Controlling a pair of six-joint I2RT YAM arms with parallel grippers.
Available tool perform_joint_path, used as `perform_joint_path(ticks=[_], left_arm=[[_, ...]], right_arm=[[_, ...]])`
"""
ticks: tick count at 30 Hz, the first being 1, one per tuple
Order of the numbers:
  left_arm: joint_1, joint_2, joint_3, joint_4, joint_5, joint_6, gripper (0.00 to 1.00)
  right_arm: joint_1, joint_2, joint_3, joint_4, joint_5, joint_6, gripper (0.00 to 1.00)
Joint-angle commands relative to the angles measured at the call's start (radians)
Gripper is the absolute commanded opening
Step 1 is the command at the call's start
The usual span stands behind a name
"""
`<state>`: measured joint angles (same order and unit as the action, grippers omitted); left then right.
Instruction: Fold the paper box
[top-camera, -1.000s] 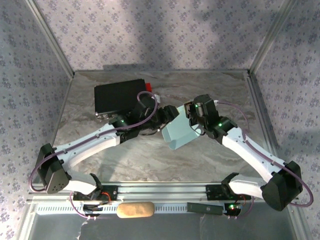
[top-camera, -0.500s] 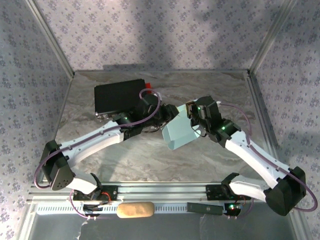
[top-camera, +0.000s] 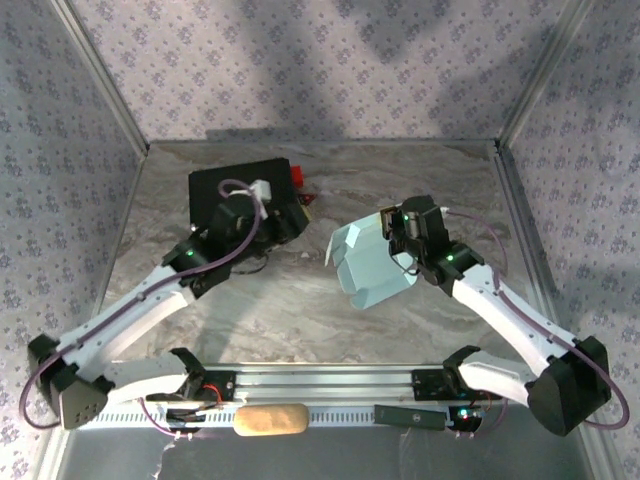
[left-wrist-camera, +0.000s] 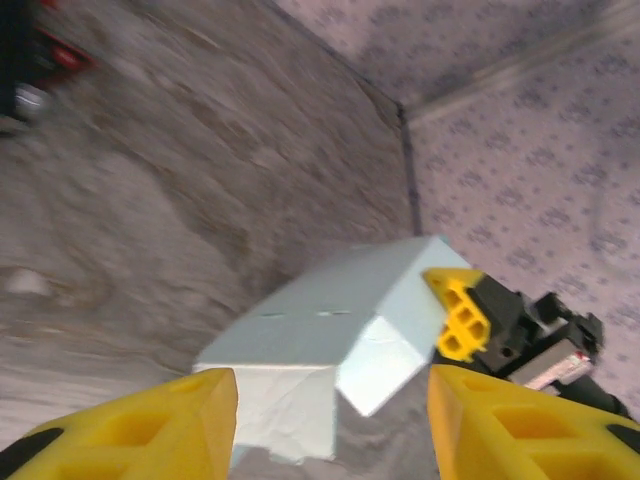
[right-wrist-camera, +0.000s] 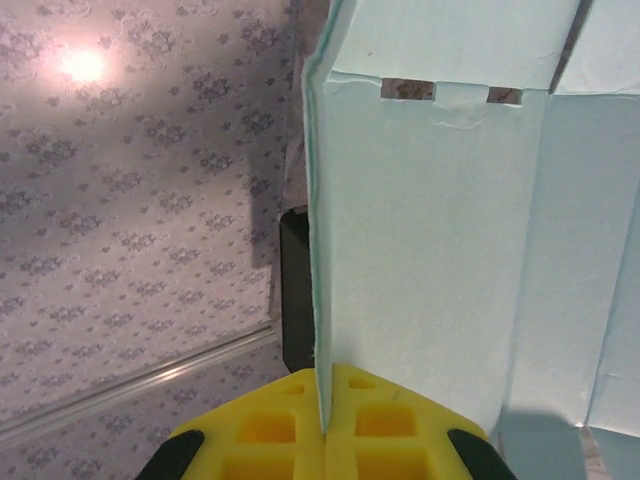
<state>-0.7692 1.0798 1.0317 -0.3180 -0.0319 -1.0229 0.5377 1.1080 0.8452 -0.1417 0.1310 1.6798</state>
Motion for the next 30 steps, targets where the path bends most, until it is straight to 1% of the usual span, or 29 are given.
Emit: perform_joint_path(ticks=[1, 3, 5, 7, 10, 13, 18, 21, 25, 27, 30], left_arm=[[0.044, -0.040, -0.101, -0.098, -0.024, 0.169, 0.44], [0.083, -0.043, -0.172, -0.075, 0.004, 0.235, 0.34], [0.102, -0.018, -0.224, -0.035, 0.024, 0.298, 0.25], [0.109, 0.027, -0.277, 0.021, 0.041, 0.348, 0.19], [0.110, 0.091, -0.341, 0.118, 0.066, 0.369, 0.17], [0.109, 0.140, -0.381, 0.196, 0.090, 0.360, 0.16], [0.082, 0.185, -0.429, 0.337, 0.108, 0.373, 0.19], [0.052, 0.234, -0.437, 0.425, 0.112, 0.418, 0.19], [0.021, 0.345, -0.389, 0.492, 0.095, 0.504, 0.12], [0.007, 0.396, -0.366, 0.525, 0.094, 0.549, 0.10], [-0.016, 0.450, -0.358, 0.592, 0.084, 0.598, 0.10]], right_arm=[[-0.008, 0.031, -0.055, 0.146, -0.050, -0.096, 0.00], [-0.009, 0.053, -0.085, 0.232, -0.075, -0.144, 0.00], [-0.007, 0.072, -0.110, 0.284, -0.092, -0.179, 0.00], [-0.005, 0.091, -0.133, 0.319, -0.104, -0.208, 0.00], [-0.011, 0.127, -0.171, 0.383, -0.134, -0.224, 0.00], [-0.016, 0.158, -0.180, 0.405, -0.146, -0.223, 0.00], [-0.027, 0.194, -0.182, 0.430, -0.146, -0.231, 0.00], [-0.034, 0.219, -0.175, 0.429, -0.163, -0.227, 0.00], [-0.036, 0.237, -0.178, 0.443, -0.177, -0.229, 0.00], [-0.040, 0.247, -0.182, 0.457, -0.187, -0.240, 0.00], [-0.053, 0.271, -0.203, 0.519, -0.214, -0.268, 0.00]])
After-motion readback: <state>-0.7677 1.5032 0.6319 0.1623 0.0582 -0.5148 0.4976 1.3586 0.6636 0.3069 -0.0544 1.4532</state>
